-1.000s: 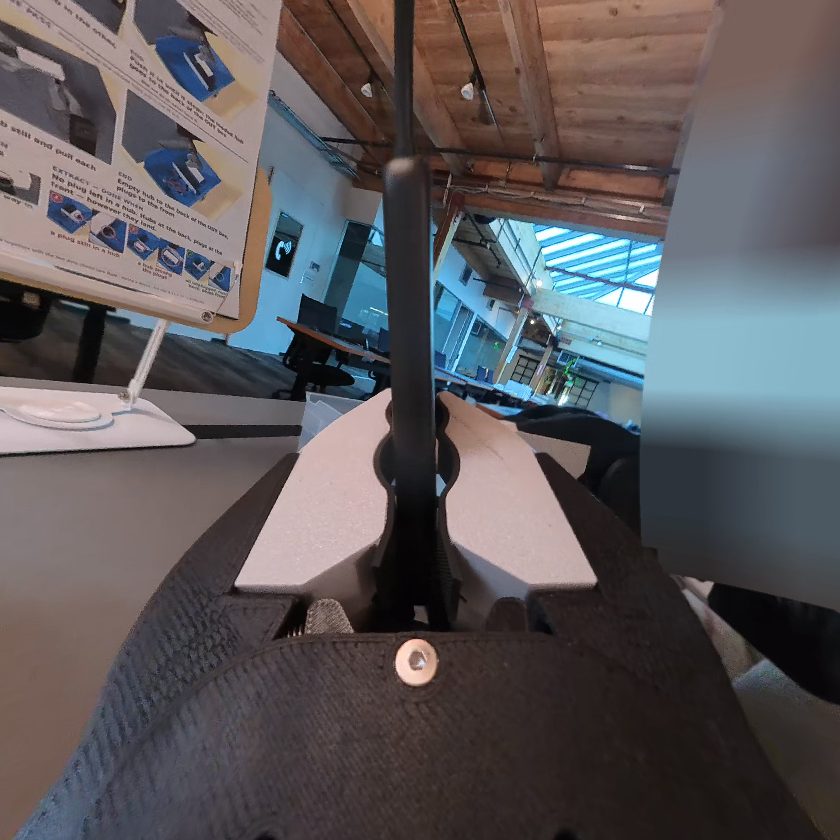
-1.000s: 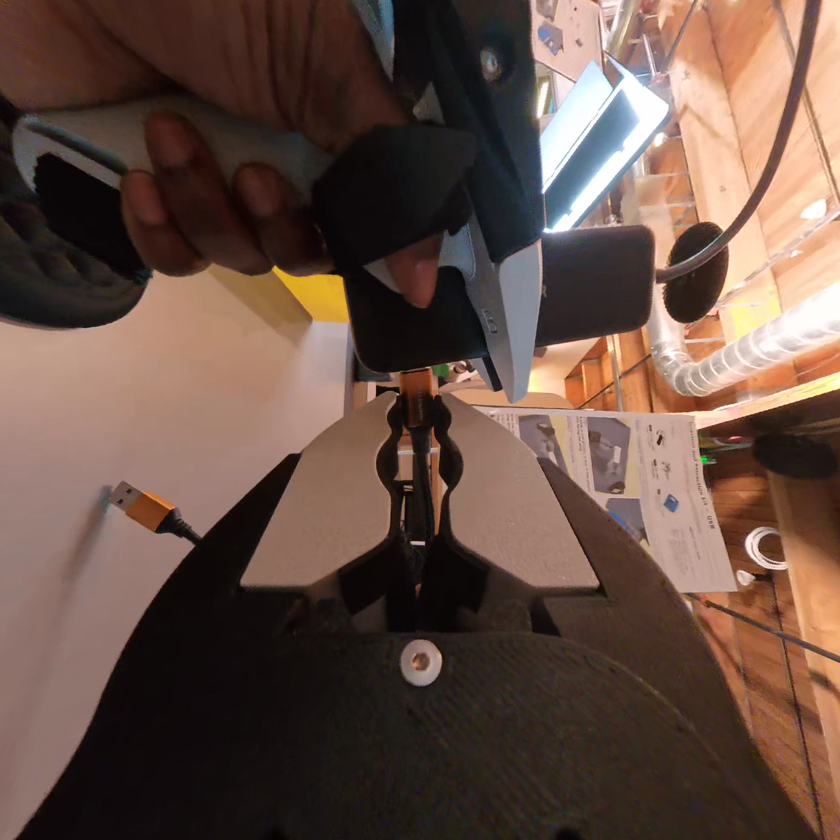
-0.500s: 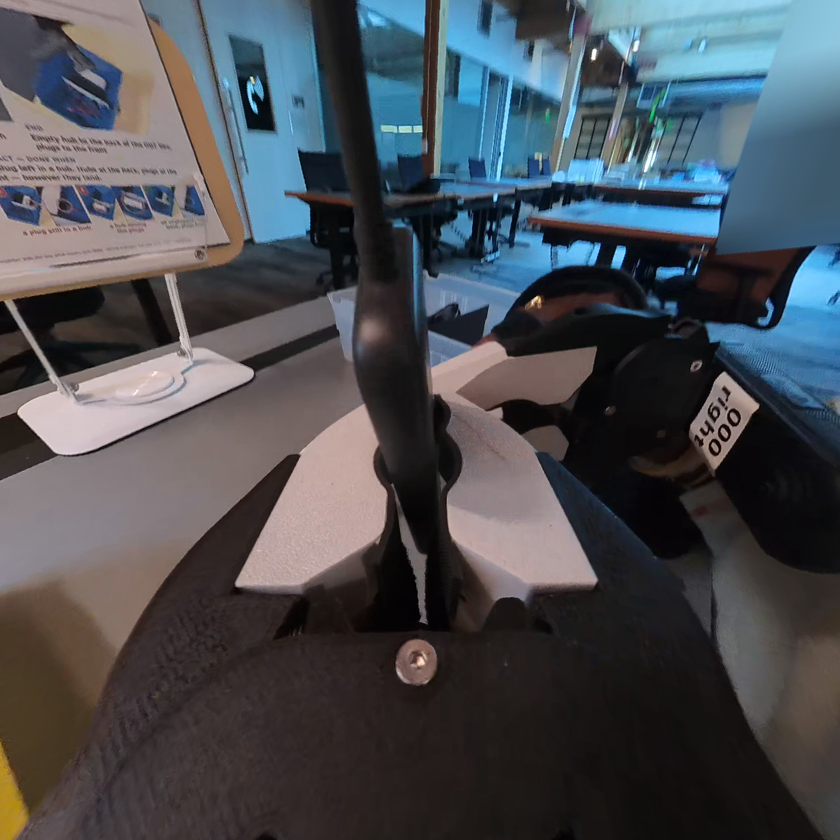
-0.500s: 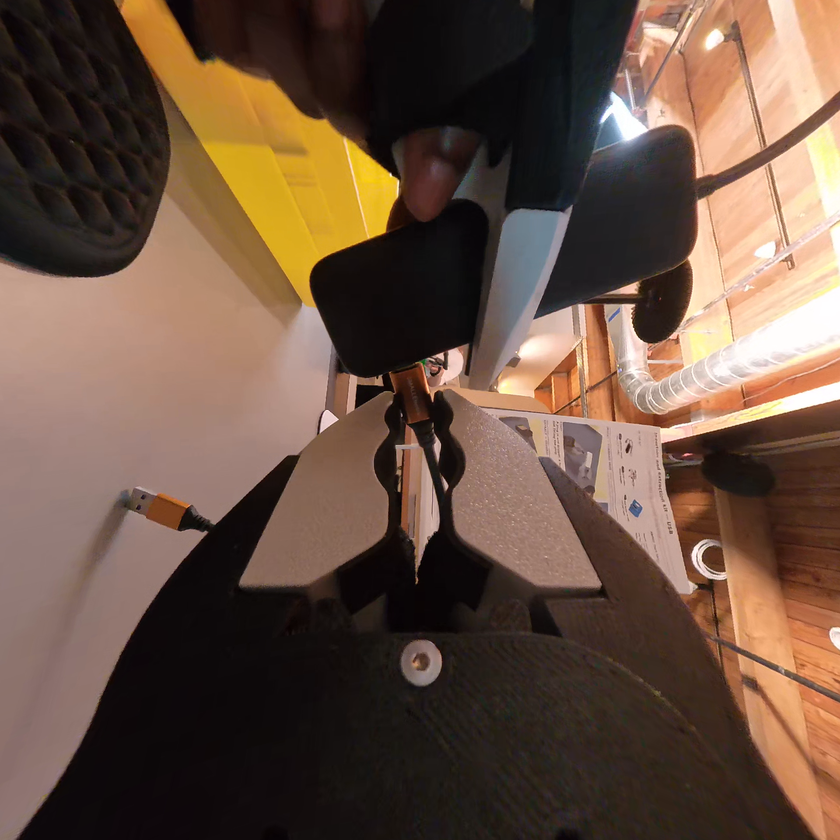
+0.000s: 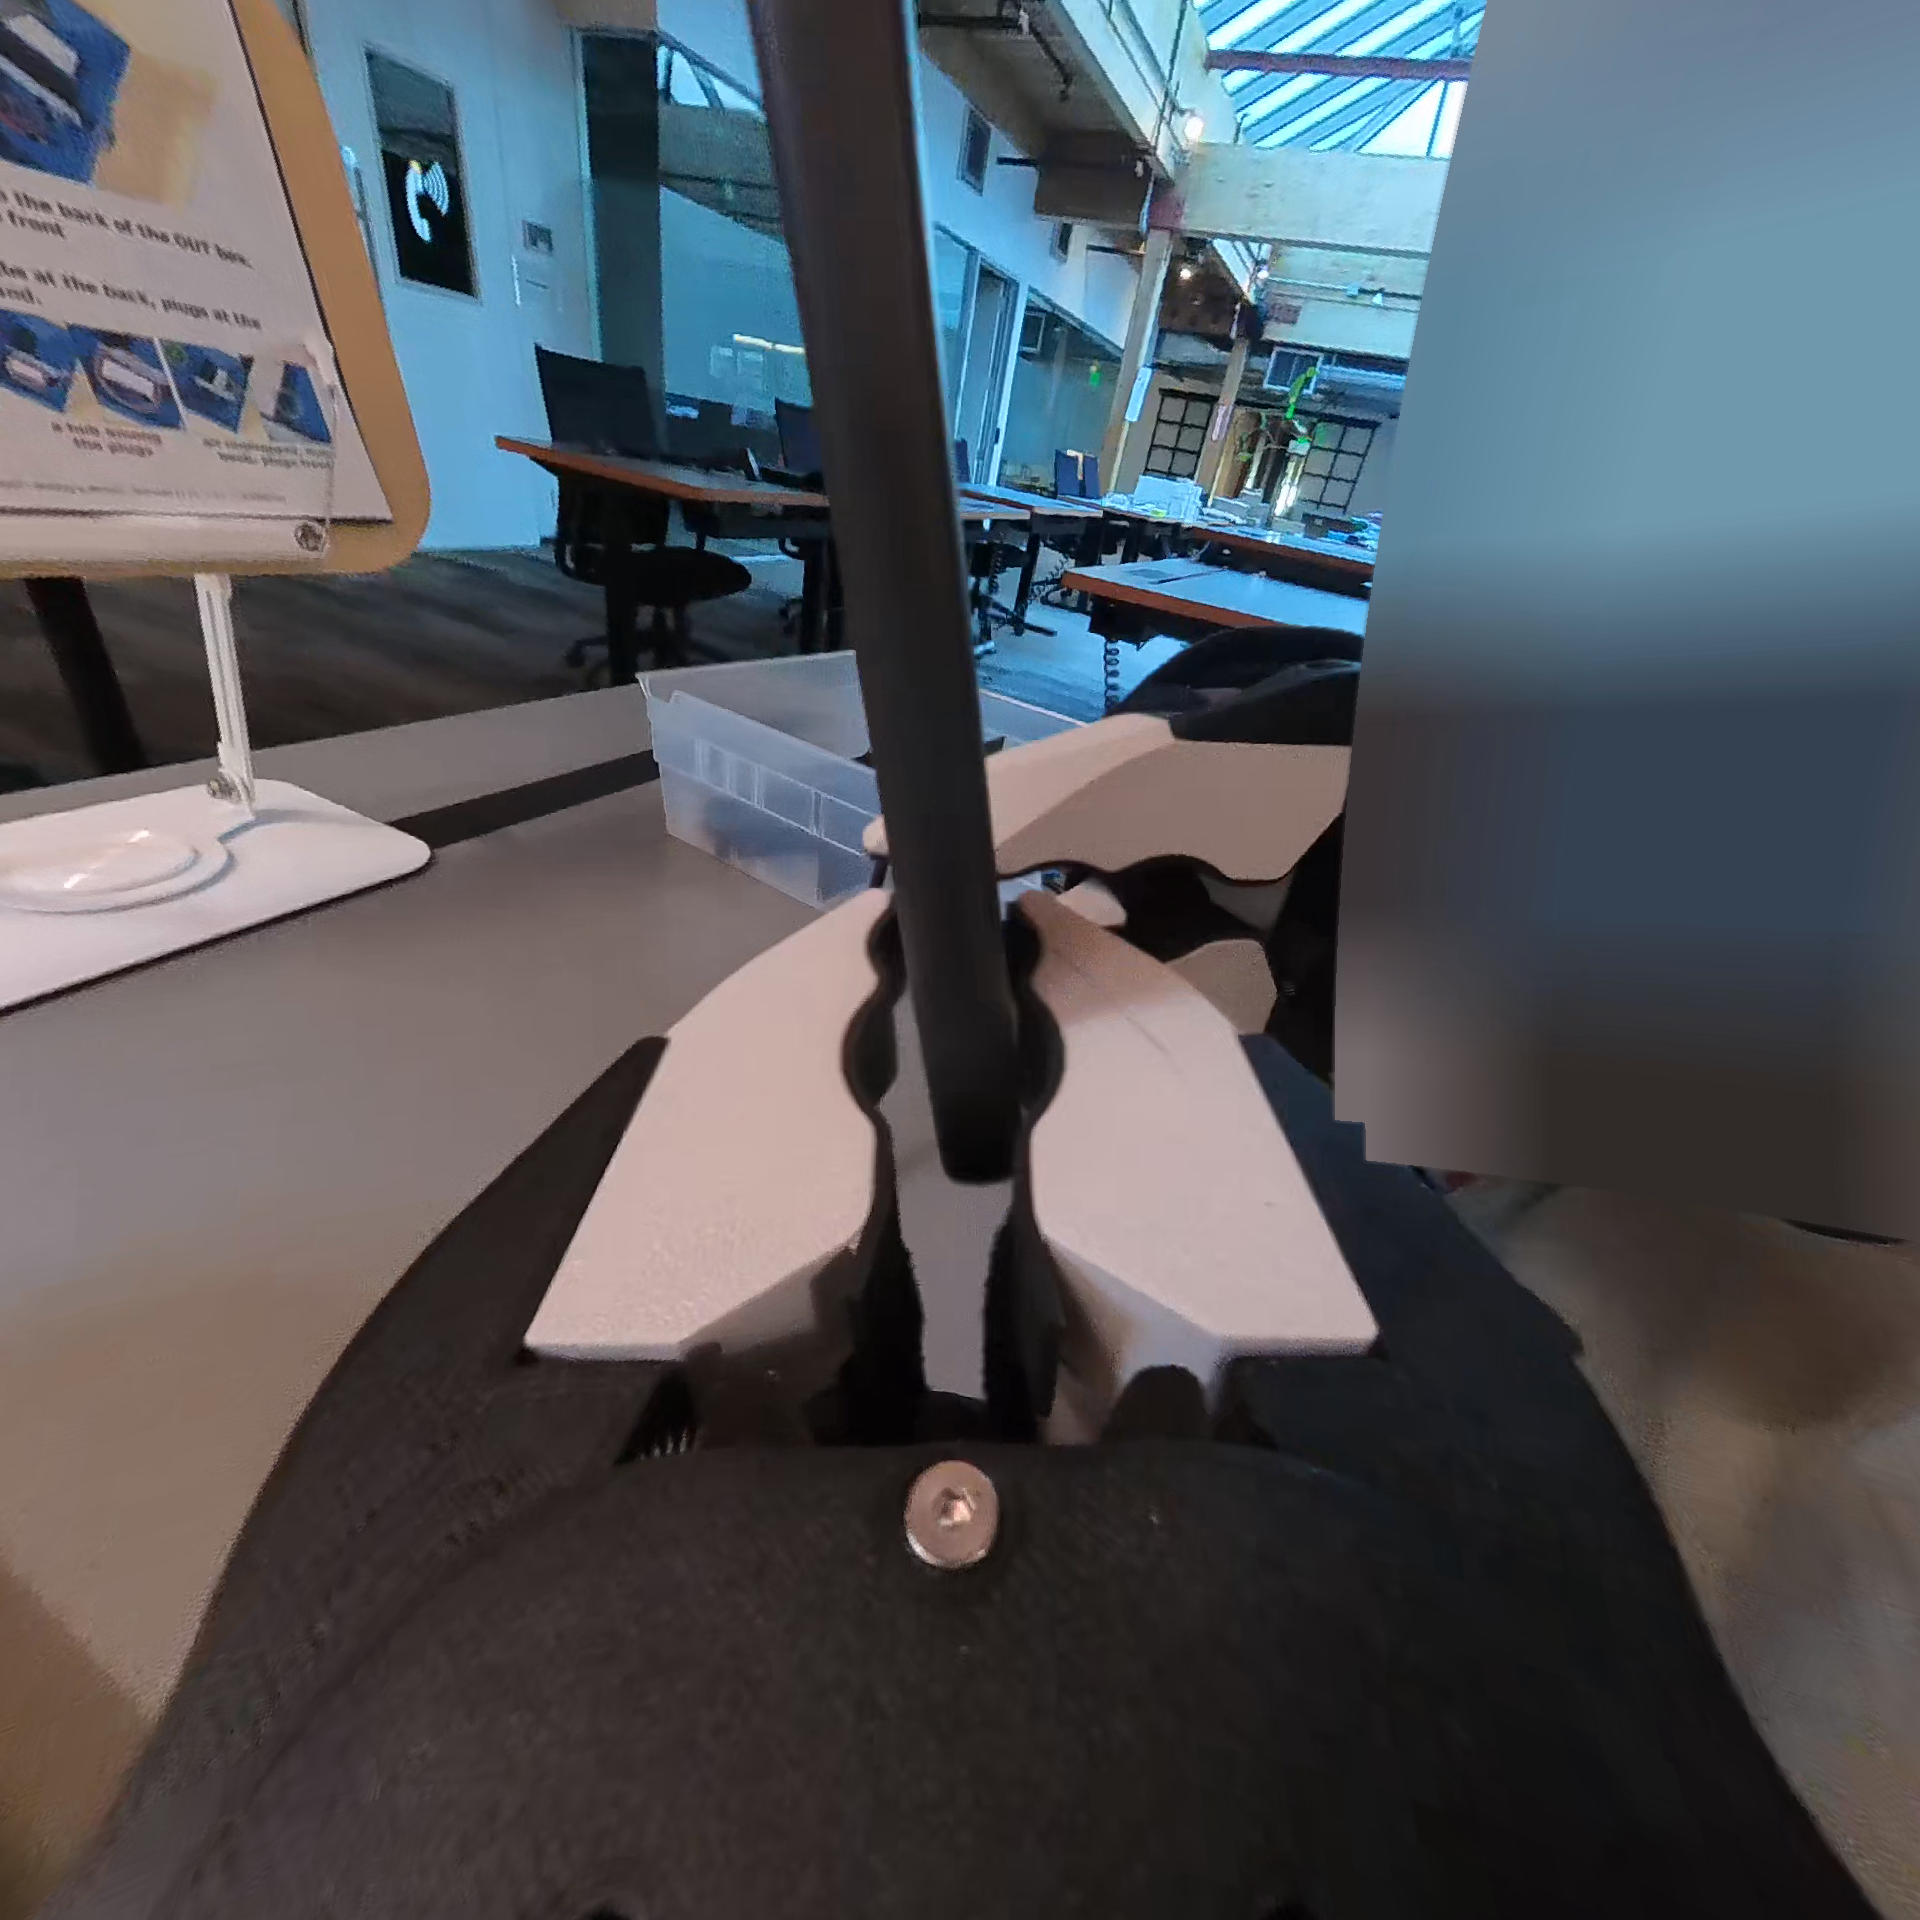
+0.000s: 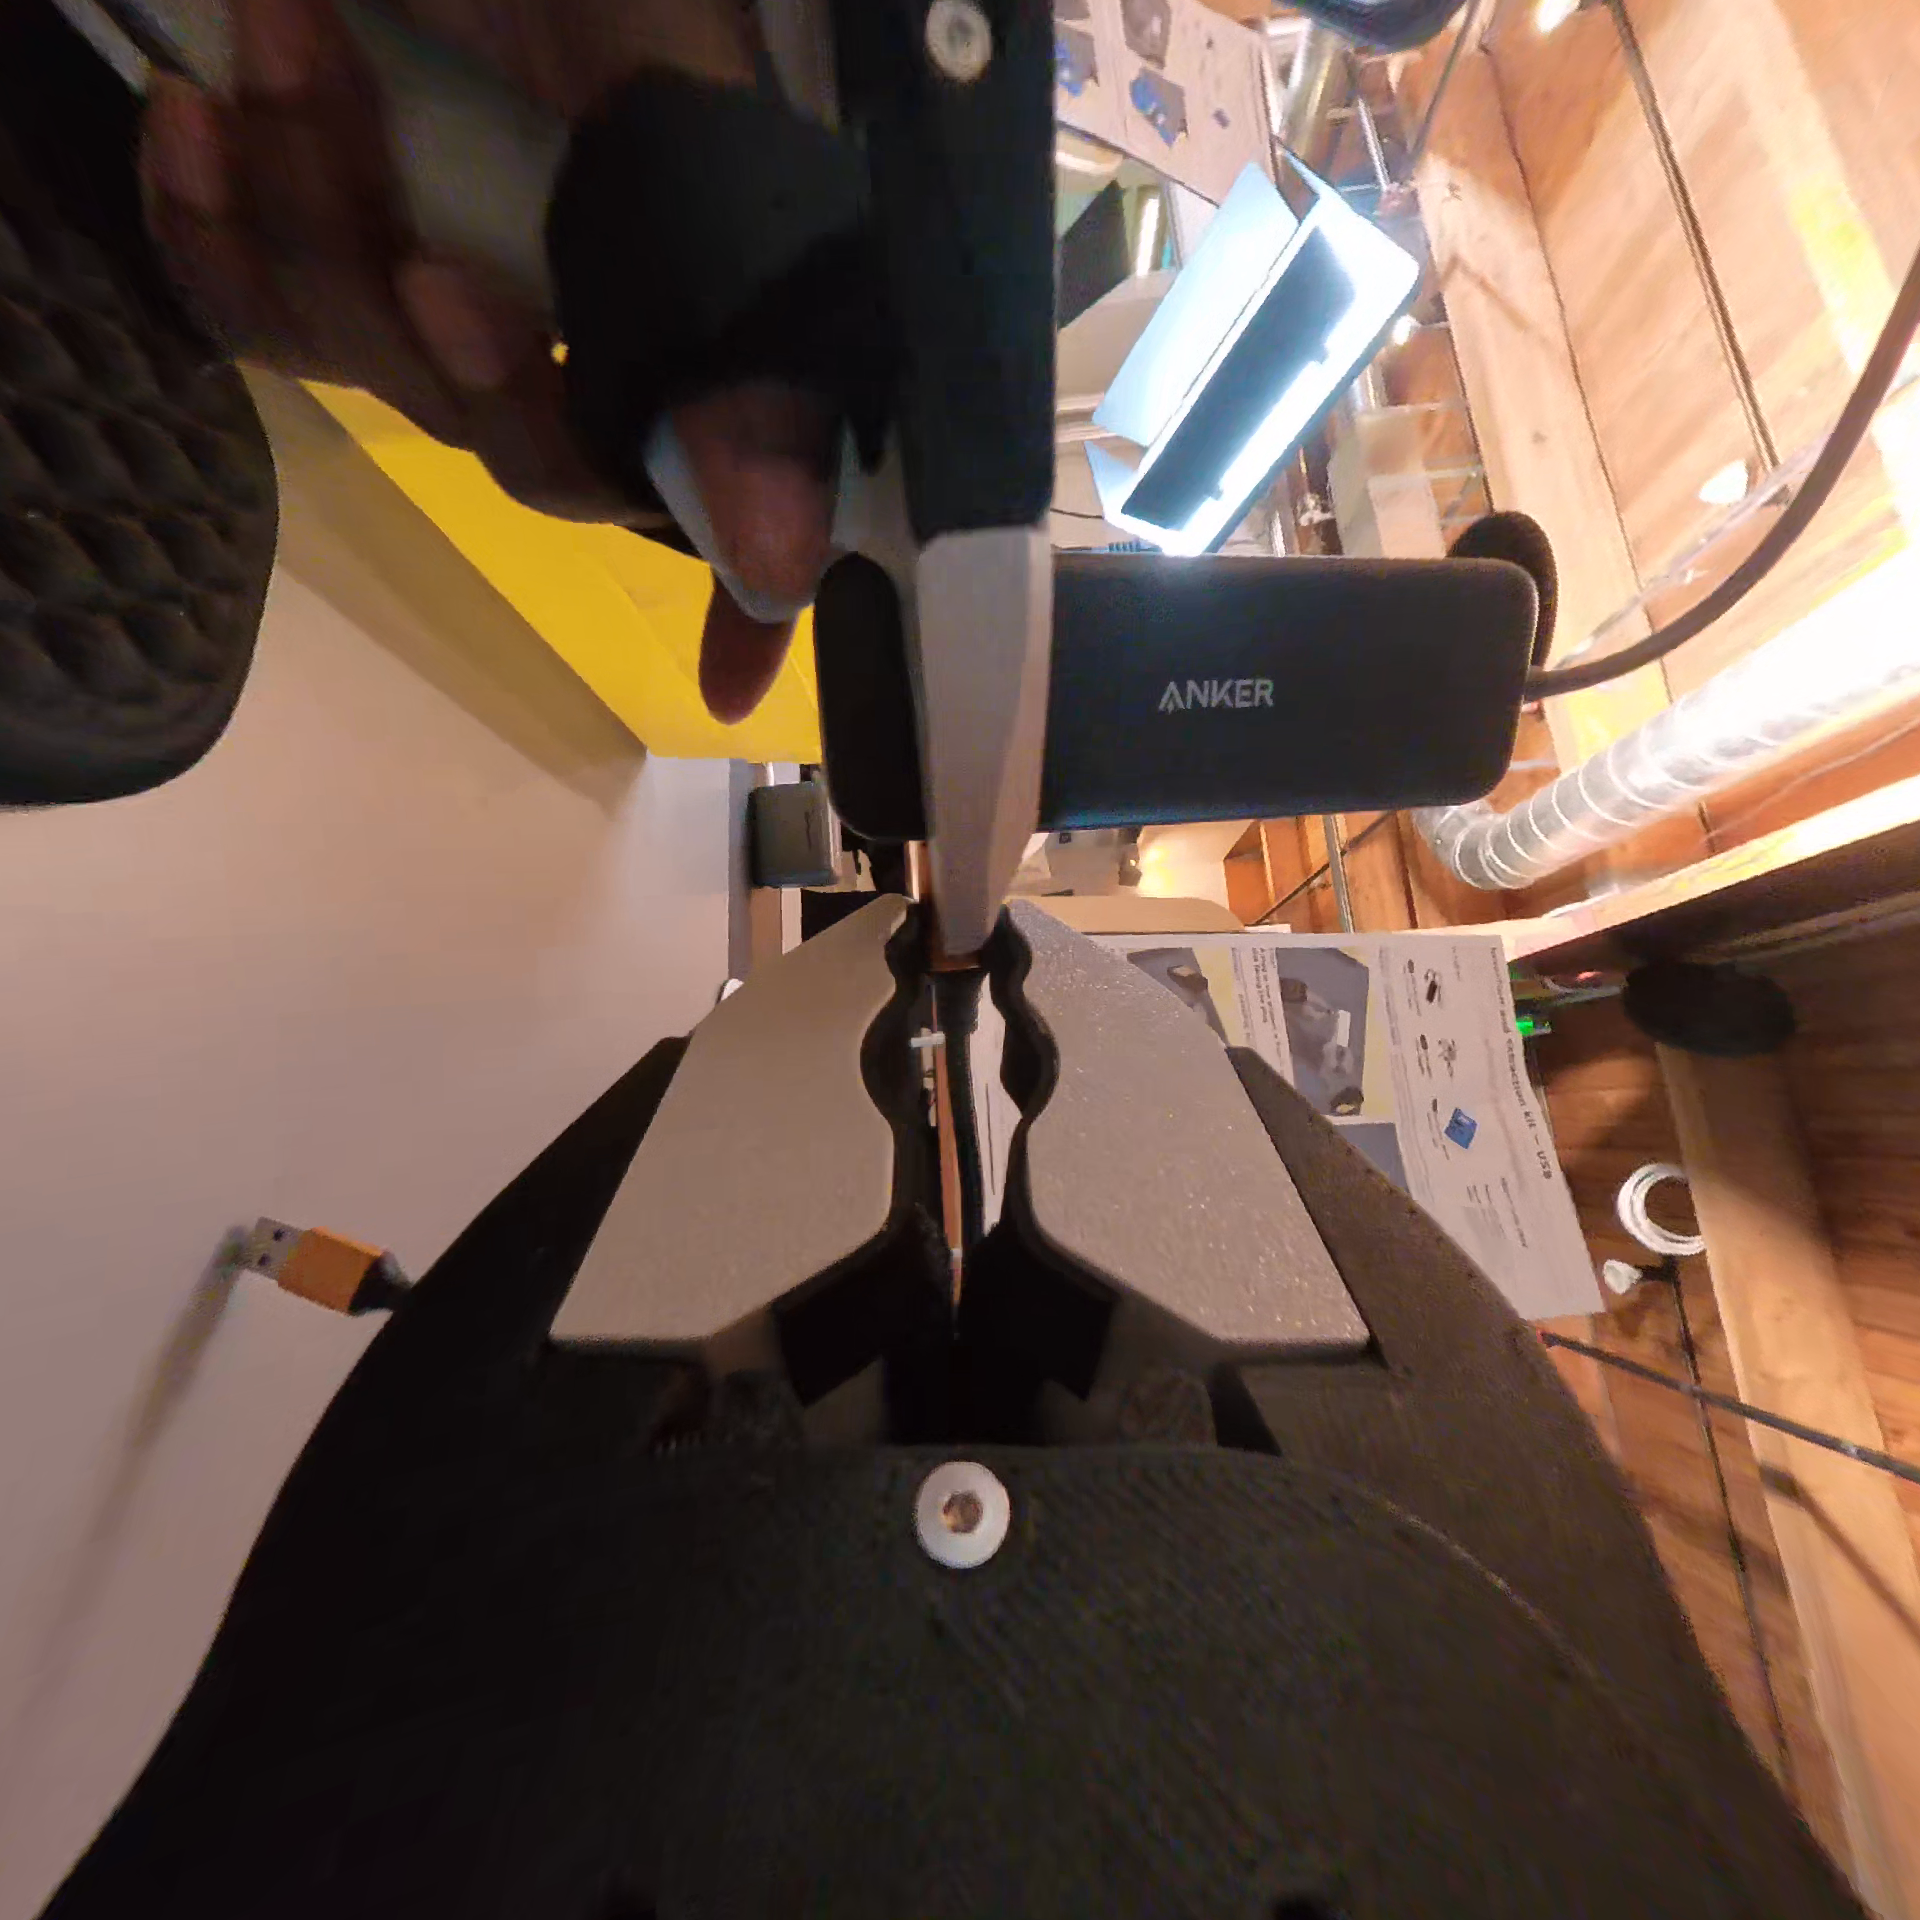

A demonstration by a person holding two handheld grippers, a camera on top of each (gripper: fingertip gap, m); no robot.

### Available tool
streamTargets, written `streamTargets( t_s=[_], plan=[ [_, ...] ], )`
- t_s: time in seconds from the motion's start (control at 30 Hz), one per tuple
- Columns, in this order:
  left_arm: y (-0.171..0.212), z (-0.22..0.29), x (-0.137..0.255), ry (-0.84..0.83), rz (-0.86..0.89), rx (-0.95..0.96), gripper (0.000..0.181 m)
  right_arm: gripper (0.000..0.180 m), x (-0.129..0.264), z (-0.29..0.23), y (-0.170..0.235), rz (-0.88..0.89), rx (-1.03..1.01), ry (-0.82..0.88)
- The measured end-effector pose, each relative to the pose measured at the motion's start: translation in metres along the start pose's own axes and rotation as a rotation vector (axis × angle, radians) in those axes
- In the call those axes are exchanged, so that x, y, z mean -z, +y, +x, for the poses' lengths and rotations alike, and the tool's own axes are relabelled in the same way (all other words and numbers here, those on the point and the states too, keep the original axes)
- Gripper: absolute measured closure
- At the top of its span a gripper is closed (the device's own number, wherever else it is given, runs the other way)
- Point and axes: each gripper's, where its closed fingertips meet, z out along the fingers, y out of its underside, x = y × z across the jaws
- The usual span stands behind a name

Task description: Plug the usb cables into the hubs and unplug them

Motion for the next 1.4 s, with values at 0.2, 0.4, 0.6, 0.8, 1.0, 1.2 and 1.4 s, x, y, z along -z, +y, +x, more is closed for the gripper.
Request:
streamTargets(
  t_s=[0.2,0.4,0.6,0.8,1.0,1.2,1.4],
  plan=[
    [0.003,0.0,0.002,-0.01,-0.02,-0.046,0.168,0.167,0.002,-0.001,-0.001,0.007,0.065,0.004],
    [-0.014,-0.025,0.046,-0.135,0.001,-0.031,0.168,0.167,0.03,0.017,0.12,-0.35,-0.014,0.06],
    [-0.016,-0.007,0.04,-0.076,0.007,-0.085,0.168,0.167,0.042,0.074,0.089,-0.179,-0.017,0.196],
    [-0.017,0.003,0.029,-0.045,0.047,-0.108,0.168,0.167,0.087,0.151,0.13,-0.14,-0.218,0.402],
    [-0.017,0.002,0.03,-0.045,0.116,-0.036,0.168,0.167,0.138,0.191,0.185,-0.228,-0.276,0.548],
    [-0.012,-0.001,0.024,-0.055,0.093,-0.005,0.168,0.167,0.154,0.133,0.254,-0.44,-0.357,0.477],
    [-0.003,-0.001,0.017,-0.056,0.031,0.003,0.168,0.167,0.146,0.026,0.291,-0.623,-0.532,0.014]
  ],
)
